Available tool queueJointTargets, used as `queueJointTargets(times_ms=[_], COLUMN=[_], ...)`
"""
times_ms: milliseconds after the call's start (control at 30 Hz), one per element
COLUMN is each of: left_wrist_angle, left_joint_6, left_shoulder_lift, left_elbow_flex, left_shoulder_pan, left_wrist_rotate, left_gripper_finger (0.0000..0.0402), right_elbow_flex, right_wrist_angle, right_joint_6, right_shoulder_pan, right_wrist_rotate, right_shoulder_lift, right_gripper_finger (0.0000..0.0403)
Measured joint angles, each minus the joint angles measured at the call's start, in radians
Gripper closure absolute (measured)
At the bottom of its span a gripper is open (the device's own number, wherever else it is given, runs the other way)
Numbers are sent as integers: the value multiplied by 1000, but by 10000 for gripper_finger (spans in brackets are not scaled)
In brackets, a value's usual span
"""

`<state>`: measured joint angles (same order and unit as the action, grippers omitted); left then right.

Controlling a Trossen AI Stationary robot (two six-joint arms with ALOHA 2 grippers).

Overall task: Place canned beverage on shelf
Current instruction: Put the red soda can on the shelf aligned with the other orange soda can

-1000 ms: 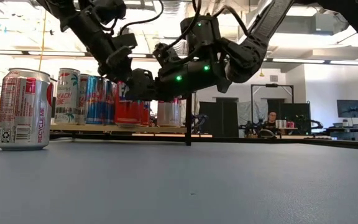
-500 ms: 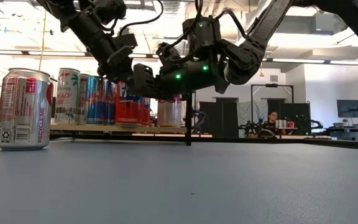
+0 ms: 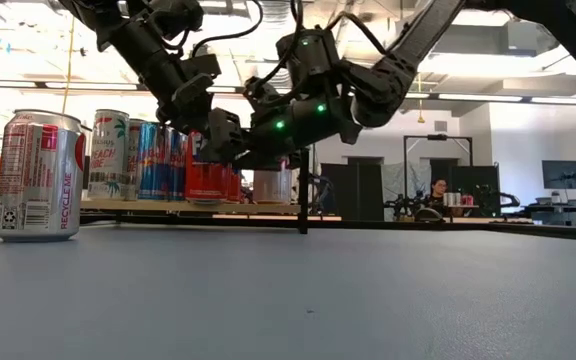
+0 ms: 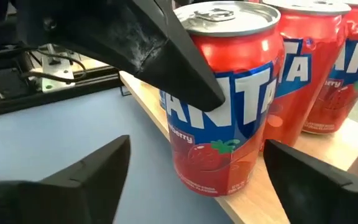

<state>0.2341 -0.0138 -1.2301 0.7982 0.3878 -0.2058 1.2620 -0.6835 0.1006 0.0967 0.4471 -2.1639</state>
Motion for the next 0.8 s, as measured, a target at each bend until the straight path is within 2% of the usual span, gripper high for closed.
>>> queueJointTargets(times_ms=[133,267,400,700,800], left_wrist_angle=[1,2,1,0,0], left_joint_6=[2,8,9,9,9], left_shoulder_lift=[0,0,0,0,0], left_elbow_flex=[0,0,0,0,-1], left_shoulder_pan=[0,0,0,0,0], left_wrist_rotate=[11,16,16,17,17], left_gripper_finger=[115,115,115,115,115], right_elbow_flex=[1,1,1,-12,-14], right_wrist_angle=[2,-1,-9,-15,-74], right_joint_6=[-29,-67,-78,1,12], right_shoulder_pan=[0,2,1,-4,-18], right_wrist_rotate=[7,79,97,193,239], right_shoulder_lift=[0,0,0,-3,-47], right_gripper_finger=[8,21,34,37,37])
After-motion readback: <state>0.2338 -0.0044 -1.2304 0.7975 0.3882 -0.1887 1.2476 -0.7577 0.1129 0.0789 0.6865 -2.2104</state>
